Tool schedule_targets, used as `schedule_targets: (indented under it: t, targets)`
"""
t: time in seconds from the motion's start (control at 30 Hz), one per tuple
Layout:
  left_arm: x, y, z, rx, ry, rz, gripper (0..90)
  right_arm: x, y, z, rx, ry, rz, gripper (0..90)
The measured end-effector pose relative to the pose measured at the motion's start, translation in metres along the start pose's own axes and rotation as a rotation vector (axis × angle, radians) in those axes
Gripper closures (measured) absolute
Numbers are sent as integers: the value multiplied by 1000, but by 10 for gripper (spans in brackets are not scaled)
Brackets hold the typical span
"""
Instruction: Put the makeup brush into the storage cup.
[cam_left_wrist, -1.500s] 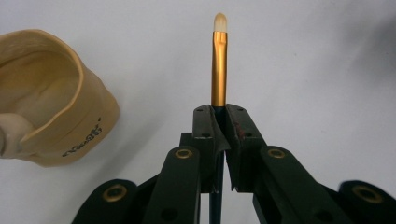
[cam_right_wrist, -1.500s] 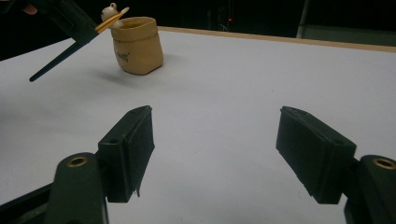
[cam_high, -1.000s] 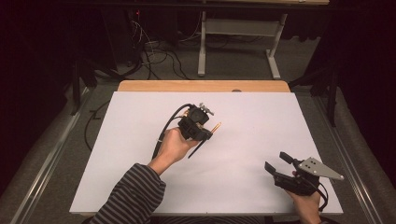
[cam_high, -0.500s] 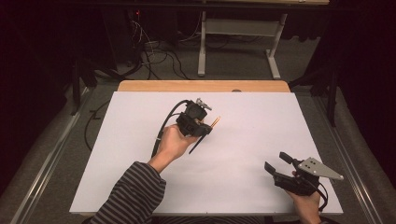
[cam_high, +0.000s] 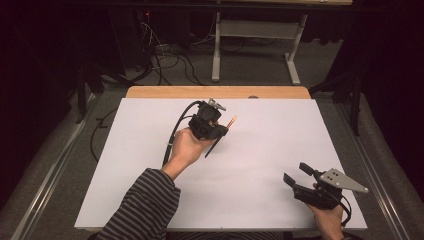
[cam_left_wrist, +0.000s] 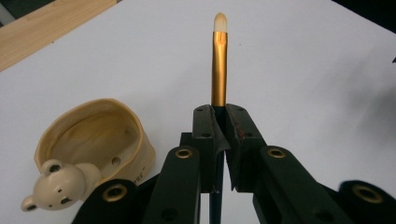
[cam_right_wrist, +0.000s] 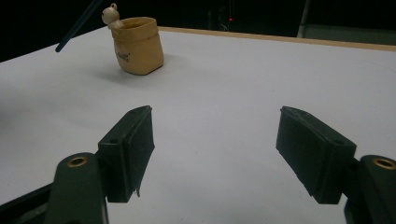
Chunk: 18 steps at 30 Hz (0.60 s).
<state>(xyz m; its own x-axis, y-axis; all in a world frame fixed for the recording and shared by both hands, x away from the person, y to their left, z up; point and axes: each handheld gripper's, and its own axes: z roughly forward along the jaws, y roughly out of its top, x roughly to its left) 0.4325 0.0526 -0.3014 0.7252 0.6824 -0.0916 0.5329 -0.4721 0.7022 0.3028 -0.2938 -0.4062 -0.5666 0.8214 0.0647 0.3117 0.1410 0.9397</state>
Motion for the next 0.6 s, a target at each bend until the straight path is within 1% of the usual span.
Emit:
schedule_targets:
  t: [0.03,0.13,0.4,0.43,0.57,0.6]
  targets:
    - [0,1,1,-10,1,-2,835,0,0,0,0,0,0,295]
    - [1,3,1,-14,3,-2,834,0,0,0,-3,1,0,296]
    - [5,5,2,-16,16,-1,834,0,0,-1,-1,-1,-1,296]
    - [6,6,2,-25,19,-7,835,1,0,-1,0,-1,0,296]
    - [7,9,0,-33,27,-2,835,1,0,-1,1,-1,0,296]
    - [6,10,1,-44,21,-11,834,1,0,-1,0,-2,-5,296]
